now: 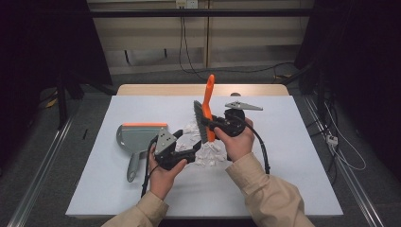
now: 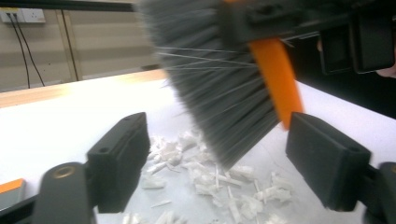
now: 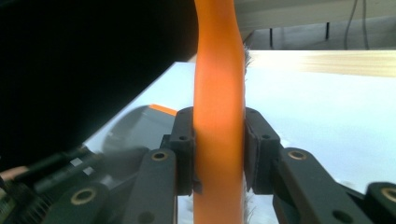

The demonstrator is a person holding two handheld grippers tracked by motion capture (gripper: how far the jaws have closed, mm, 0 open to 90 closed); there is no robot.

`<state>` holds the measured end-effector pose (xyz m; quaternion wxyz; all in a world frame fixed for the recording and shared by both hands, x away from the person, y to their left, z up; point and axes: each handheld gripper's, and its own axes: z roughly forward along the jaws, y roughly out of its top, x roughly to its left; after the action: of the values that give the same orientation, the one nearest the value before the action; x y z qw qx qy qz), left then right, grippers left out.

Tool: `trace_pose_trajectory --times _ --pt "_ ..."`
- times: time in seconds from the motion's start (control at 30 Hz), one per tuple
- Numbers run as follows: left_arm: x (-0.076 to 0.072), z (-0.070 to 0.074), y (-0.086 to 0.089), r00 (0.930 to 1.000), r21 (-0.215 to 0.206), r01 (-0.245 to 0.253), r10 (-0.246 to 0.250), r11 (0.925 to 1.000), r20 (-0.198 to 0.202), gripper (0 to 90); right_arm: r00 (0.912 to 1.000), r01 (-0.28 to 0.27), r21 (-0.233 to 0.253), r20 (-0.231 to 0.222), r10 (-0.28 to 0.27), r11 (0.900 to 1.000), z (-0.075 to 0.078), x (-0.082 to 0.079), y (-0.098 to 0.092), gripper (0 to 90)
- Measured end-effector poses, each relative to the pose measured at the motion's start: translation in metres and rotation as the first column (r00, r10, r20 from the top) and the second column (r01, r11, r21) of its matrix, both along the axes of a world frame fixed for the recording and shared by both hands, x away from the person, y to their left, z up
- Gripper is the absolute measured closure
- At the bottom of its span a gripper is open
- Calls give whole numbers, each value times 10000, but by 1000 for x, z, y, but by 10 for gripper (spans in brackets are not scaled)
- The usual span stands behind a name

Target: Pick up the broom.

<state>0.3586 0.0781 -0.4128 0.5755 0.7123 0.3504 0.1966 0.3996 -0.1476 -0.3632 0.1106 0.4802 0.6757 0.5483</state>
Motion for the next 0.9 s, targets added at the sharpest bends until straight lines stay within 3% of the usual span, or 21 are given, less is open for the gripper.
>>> trace_pose_trajectory --times 0.13,0.23,0.27,0.3,0.47,0.7,0.9 --pt "4 1 7 10000 -145 45 -46 9999 -62 149 9995 -132 62 -275 134 9999 0 1 -13 695" --pt "6 2 12 9998 -243 66 -70 9997 -188 109 9994 -205 -166 -288 200 9997 1 0 -22 695" --pt "7 3 14 9996 -220 75 -80 9997 -263 73 9995 -135 -439 -299 122 9989 0 -1 -28 695" --pt "7 4 16 9995 -106 75 -79 9999 -297 73 9995 -135 -439 -299 122 9989 0 -1 -28 695" --pt "8 7 28 9998 -319 -20 13 9995 -221 53 9994 -155 -813 -326 128 9966 -3 -2 -41 695" --pt "13 14 41 9999 -303 69 -71 9995 -74 44 9987 -120 -762 -503 82 9970 -5 -1 -52 695" --pt "12 17 52 9999 -296 65 -67 9995 -82 42 9986 -1 -1073 -521 -55 9942 -5 -4 -66 695"
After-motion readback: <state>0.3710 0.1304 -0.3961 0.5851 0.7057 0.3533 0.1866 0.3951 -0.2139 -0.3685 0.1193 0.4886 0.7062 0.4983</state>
